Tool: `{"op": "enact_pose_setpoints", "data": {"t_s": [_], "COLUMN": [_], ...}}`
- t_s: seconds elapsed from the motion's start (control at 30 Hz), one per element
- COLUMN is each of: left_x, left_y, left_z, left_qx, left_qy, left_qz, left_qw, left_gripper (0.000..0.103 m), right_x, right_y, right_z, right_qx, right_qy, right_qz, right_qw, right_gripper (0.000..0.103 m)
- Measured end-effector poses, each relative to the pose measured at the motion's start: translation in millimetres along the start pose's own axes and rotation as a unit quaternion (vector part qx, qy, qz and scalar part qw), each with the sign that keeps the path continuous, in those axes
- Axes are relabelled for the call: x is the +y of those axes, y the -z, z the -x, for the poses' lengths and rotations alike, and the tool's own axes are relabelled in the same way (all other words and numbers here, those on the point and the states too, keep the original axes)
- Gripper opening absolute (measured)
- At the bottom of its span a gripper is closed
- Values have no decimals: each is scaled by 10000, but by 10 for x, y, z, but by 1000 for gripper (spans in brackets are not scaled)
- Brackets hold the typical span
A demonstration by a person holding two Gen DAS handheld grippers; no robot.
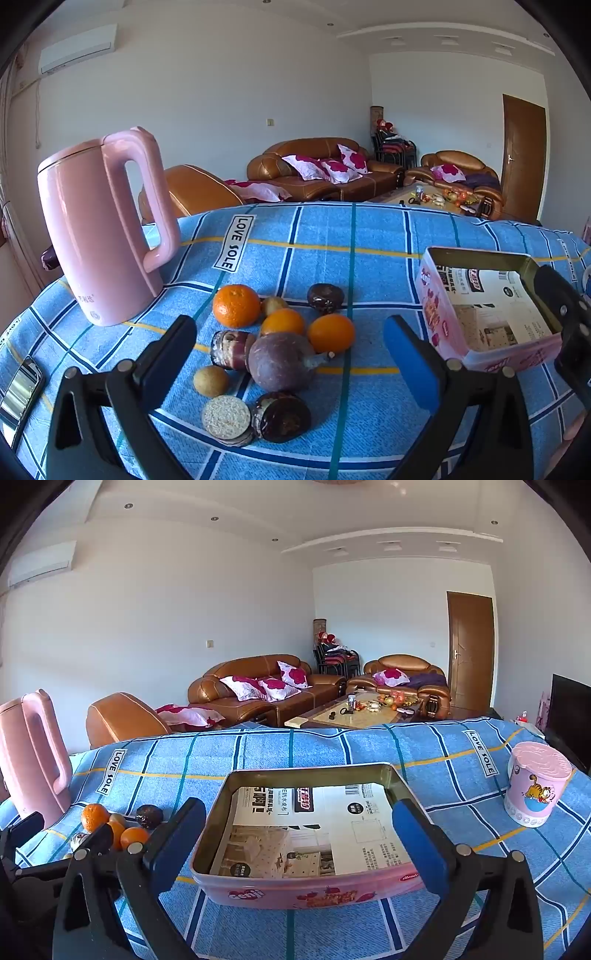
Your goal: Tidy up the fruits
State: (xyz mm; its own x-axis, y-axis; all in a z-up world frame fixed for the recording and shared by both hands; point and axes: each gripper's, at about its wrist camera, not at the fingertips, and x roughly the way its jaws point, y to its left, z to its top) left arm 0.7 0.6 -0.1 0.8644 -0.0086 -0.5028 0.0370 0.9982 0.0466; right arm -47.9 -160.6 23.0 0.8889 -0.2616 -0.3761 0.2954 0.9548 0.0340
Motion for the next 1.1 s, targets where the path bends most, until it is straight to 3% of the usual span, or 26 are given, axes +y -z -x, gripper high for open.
{"op": "enact_pose_setpoints", "data": {"t_s": [1.1], "left_x": [-29], "left_y": [30], "left_z": [41], "left_qx": [-60], "left_qy": [116], "left_qz": [-92], "left_qw": [9999], "left_gripper": [103], "right_x": [-10], "right_y": [4], "right_z": [-24], "right_qx": [12], "right_qy": [-5], "right_qz": [-57], "right_qw": [10000], "right_gripper": [102]}}
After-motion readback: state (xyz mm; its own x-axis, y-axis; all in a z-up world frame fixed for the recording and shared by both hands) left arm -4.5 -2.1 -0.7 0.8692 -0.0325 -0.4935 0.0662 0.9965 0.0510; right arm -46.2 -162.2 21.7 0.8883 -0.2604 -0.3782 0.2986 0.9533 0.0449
